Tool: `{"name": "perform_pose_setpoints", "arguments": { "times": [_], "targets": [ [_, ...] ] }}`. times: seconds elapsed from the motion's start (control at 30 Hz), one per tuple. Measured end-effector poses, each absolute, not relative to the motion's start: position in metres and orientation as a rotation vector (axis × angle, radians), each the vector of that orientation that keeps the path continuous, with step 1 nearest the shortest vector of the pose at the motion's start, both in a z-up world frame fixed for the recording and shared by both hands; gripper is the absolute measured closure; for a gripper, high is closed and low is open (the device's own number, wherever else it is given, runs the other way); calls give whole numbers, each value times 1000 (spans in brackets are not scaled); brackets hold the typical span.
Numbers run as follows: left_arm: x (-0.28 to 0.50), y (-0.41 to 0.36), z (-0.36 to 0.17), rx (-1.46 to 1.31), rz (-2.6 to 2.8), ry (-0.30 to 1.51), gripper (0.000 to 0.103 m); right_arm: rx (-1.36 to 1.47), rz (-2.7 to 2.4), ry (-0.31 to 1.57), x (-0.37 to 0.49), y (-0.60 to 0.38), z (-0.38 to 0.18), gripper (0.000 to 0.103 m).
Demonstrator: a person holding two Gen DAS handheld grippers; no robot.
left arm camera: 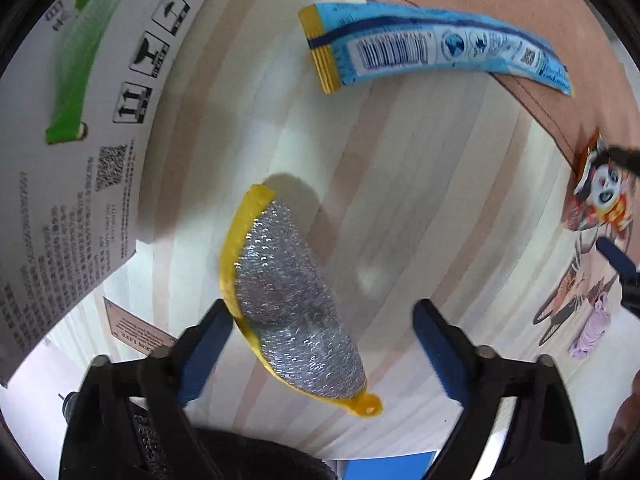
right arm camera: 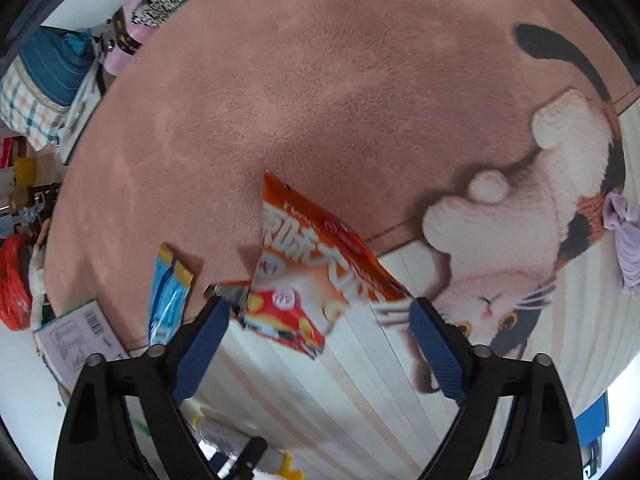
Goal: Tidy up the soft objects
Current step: 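Grasp the yellow-silver sponge with the left tool while the right tool grasps the orange panda packet, then carry the sponge with the left tool while the right tool carries the orange packet toward the box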
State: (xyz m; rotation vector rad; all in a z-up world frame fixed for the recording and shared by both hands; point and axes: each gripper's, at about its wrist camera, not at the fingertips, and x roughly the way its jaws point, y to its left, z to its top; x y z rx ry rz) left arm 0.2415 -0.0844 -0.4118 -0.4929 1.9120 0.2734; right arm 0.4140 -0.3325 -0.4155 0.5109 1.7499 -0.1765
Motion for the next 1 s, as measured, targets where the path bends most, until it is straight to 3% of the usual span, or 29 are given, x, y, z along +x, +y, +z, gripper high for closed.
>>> {"name": "perform_pose_setpoints", "arguments": {
  "times": [0.03,0.1,0.13,0.2,0.33,0.57,0.77,1.0],
  "targets": [
    [240,-86,-414,-497,271,1919,39,531,-173,1754,417,-331,-419,13],
    [236,-88,-418,-508,277,1935,53,544,-171,1756,421,-328,-422,19],
    [236,-88,-417,-504,280,1924,57,552,-165,1754,423,-326,-422,27],
    [235,-92,-417,-502,270,1909,58,575,-136,1748,426,-321,-420,47],
    [241,-92,-404,-463,257,1871,59,487,-122,1733,433,-307,-410,66],
    [243,-117,-368,-340,144,1773,60,413,-77,1698,416,-309,-389,70],
    [253,-128,-303,-186,30,1596,60,350,27,1643,388,-310,-337,71],
    [286,-69,-220,-108,-53,1428,60,284,132,1566,352,-275,-269,71]
  ]
}}
